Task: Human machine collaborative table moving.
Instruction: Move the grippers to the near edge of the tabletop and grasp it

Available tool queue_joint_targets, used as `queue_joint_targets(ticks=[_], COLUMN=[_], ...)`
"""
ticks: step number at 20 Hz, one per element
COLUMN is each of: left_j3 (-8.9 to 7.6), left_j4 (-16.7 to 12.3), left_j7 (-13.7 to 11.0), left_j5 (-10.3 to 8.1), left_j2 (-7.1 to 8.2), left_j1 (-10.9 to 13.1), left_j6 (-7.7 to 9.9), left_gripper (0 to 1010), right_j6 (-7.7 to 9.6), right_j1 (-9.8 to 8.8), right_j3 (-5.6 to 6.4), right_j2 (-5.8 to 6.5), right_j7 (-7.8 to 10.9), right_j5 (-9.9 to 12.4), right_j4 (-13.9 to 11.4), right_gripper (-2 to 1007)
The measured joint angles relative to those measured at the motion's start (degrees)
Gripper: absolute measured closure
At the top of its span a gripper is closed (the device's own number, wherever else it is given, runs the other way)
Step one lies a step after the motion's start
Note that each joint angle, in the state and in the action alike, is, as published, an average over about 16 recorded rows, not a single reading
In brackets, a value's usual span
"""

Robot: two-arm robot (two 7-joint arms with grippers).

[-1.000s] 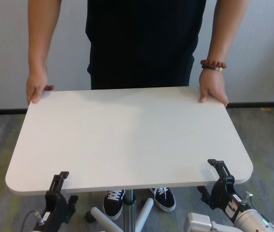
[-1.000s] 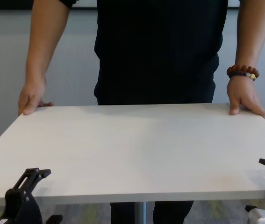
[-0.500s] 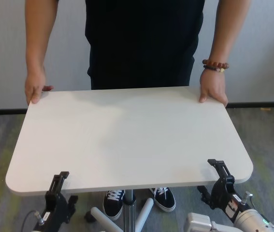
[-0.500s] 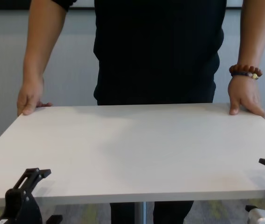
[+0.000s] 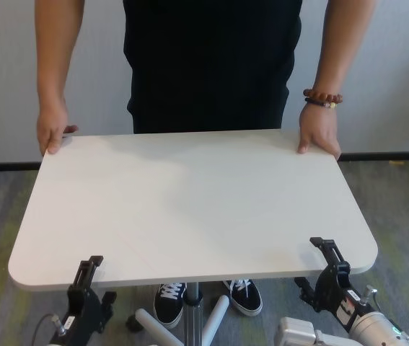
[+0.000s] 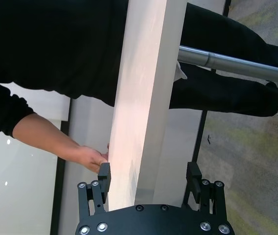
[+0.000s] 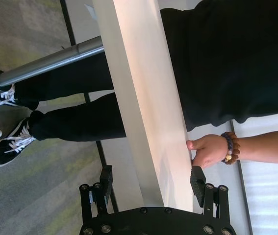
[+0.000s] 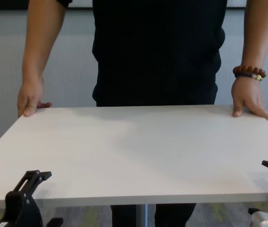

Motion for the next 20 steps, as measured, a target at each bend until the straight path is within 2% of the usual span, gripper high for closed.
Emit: queue_joint_targets(ticks=[13, 20], left_j3=[1.40, 1.82], left_j4=[-0.19, 0.84], left_j7=[0.88, 1.37], left_j5=[5.08, 5.99], left_j2=[0.84, -0.01], left_j1=[-0.18, -0.97], left_j6=[3.75, 4.72], left_gripper=[9, 9], right_j6=[0.00, 0.00], right_j1=[0.00, 0.00], right_j3=[0.00, 0.00], right_j2=[0.00, 0.00], right_j7=[0.00, 0.00], right_j5=[0.00, 0.00], right_j4=[0.00, 0.00], right_gripper=[0, 0])
